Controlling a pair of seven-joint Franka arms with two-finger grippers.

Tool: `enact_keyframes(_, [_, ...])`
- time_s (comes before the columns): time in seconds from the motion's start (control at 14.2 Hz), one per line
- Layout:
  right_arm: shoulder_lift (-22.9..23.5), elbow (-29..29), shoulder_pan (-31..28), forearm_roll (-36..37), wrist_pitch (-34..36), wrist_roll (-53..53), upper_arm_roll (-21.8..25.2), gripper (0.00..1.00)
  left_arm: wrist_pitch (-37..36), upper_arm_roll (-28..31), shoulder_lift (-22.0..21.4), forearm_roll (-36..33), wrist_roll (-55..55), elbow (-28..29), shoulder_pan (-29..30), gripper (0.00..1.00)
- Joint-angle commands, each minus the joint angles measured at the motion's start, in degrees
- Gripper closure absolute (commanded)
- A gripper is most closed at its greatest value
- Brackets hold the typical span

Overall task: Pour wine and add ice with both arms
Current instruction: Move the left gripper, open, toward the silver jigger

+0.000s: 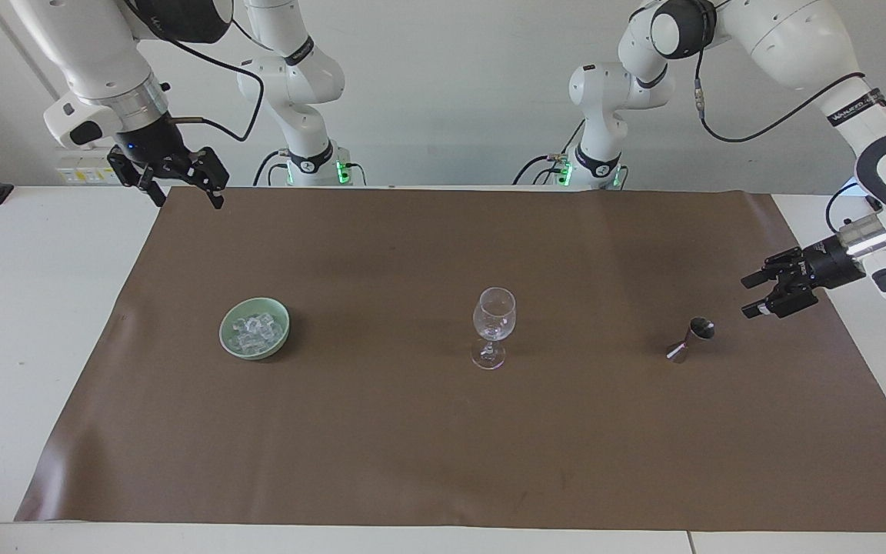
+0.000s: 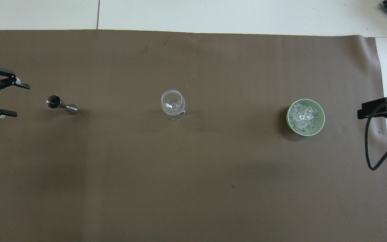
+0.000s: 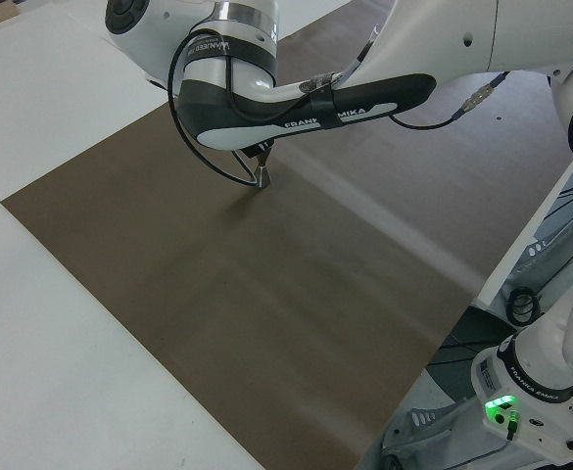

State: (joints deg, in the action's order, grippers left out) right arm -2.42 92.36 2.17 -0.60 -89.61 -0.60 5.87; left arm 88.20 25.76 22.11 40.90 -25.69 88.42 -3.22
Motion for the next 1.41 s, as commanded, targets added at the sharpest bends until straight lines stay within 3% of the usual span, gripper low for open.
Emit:
enact_keyframes(0.0, [-0.40, -0.08, -0.76, -0.19, 0.66, 1.39, -0.42, 0.00, -0.74, 1.13, 1.43, 3.82, -2.34, 1.05, 0.15, 0.00])
enact_keyframes(1.34, [-0.48, -0.08, -0.76, -0.19, 0.66, 1.39, -0.42, 0.00, -4.44, 4.48, 11.28, 27.55, -11.49, 11.16, 4.98, 0.00])
